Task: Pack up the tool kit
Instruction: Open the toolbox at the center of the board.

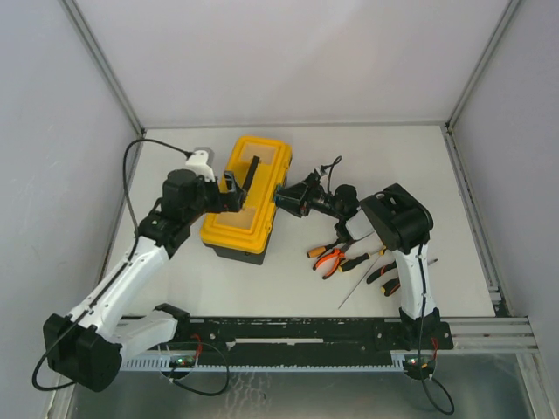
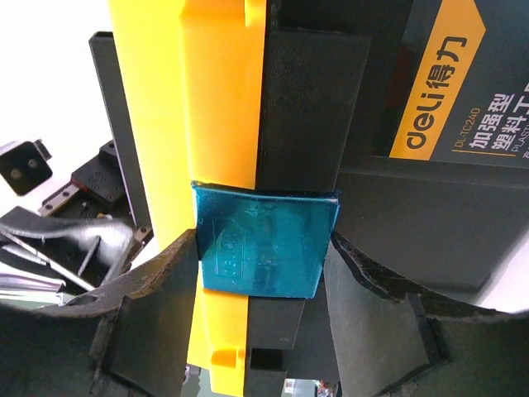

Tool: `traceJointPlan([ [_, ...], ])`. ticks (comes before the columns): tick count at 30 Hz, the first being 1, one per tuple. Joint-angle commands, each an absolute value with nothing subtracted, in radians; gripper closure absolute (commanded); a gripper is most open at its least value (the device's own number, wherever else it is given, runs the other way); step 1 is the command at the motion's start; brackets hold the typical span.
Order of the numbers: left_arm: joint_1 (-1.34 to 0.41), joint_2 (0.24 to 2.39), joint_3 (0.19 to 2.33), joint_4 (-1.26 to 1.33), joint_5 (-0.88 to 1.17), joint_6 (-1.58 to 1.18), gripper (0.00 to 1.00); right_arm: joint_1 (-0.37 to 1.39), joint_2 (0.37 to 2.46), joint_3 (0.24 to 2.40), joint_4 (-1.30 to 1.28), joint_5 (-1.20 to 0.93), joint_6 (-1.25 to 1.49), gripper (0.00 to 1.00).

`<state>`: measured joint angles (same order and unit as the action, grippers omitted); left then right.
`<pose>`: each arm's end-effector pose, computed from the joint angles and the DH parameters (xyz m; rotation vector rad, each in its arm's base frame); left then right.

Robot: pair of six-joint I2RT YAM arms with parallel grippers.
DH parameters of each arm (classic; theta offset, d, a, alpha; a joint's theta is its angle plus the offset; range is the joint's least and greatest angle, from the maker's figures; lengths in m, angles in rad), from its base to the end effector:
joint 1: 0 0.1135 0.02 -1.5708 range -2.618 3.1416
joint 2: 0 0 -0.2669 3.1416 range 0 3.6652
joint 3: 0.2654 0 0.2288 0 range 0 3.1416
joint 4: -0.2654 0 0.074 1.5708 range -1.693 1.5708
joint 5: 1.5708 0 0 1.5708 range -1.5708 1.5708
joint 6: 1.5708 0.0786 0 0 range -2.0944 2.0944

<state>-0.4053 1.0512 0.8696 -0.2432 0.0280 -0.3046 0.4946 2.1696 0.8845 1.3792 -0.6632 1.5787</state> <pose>0.2330 -0.1024 0.3014 0.1204 2.0247 -0.4814 0.3516 0.2446 0.1518 0.3473 1.9046 2.0300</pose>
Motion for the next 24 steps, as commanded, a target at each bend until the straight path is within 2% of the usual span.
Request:
traceJointPlan([
  [1,-0.296,1.001,0.882,-0.226,-0.001,-0.363,0.0,0.508,2.161,0.917,1.496,-0.674,1.589,0.56],
  [5,-0.225,1.06,0.907,-0.245,0.024,-0.369,0.02,0.508,2.157,0.913,1.496,-0.672,1.587,0.56],
  [11,-0.221,1.154,0.975,-0.247,0.092,-0.343,0.06,0.506,2.149,0.907,1.496,-0.674,1.583,0.58],
  [14,-0.221,1.216,1.027,-0.282,0.068,-0.322,0.11,0.505,2.147,0.905,1.496,-0.673,1.584,0.6],
  [17,-0.22,1.315,1.101,-0.345,0.062,-0.288,0.28,0.505,2.141,0.902,1.496,-0.673,1.579,0.61],
  [19,-0.221,1.359,1.125,-0.347,0.088,-0.276,0.35,0.505,2.14,0.901,1.496,-0.675,1.579,0.61],
  [24,-0.22,1.441,1.151,-0.381,0.169,-0.237,0.41,0.506,2.147,0.902,1.497,-0.673,1.581,0.58],
])
